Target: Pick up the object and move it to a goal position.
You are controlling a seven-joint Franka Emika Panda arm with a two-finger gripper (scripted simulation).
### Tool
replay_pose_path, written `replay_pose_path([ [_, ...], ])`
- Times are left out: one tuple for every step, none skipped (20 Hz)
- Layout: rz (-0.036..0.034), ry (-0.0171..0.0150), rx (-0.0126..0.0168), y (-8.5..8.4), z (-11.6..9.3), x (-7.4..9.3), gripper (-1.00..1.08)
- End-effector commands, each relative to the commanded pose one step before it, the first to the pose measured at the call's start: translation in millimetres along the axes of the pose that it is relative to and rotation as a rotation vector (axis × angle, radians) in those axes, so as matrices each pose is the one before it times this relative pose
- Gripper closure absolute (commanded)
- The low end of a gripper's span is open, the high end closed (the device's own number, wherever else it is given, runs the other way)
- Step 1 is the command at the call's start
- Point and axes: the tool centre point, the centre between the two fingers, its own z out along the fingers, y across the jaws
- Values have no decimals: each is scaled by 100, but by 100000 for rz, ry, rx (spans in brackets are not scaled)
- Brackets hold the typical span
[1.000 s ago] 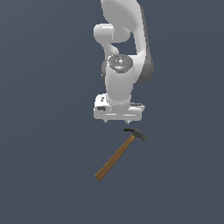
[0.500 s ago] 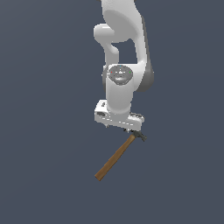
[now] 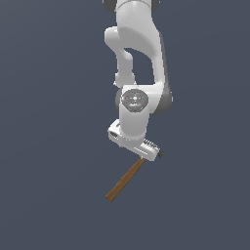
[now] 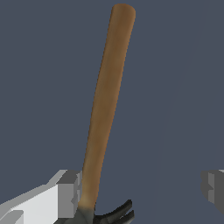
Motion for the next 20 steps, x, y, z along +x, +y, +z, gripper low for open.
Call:
replay_pose_path([
  [7037, -8, -92, -349, 859, 442, -92],
  [2701, 4, -46, -144, 339, 154, -92],
  [2563, 10, -48, -140, 325, 139, -92],
  [2418, 16, -48, -135, 308, 125, -92],
  [2275, 20, -47, -130, 292, 112, -92],
  [2132, 24, -46, -123, 275, 100, -92],
  [1991, 26, -44, -117, 259, 90, -92],
  [1851, 28, -42, -109, 242, 80, -92],
  [1710, 29, -40, -102, 224, 70, -92],
  [1569, 29, -37, -95, 207, 61, -92],
  [1433, 29, -34, -86, 189, 54, -92],
  [1293, 28, -31, -79, 172, 46, -92],
  [1155, 27, -28, -71, 154, 39, -92],
  [1019, 25, -25, -63, 136, 34, -92],
  [881, 22, -21, -55, 118, 28, -92],
  [746, 20, -18, -46, 100, 24, -92],
  [609, 16, -15, -38, 82, 19, -92],
  [473, 13, -12, -30, 64, 14, -92],
  [338, 9, -8, -21, 46, 10, -92],
  [207, 6, -5, -11, 27, 8, -92],
])
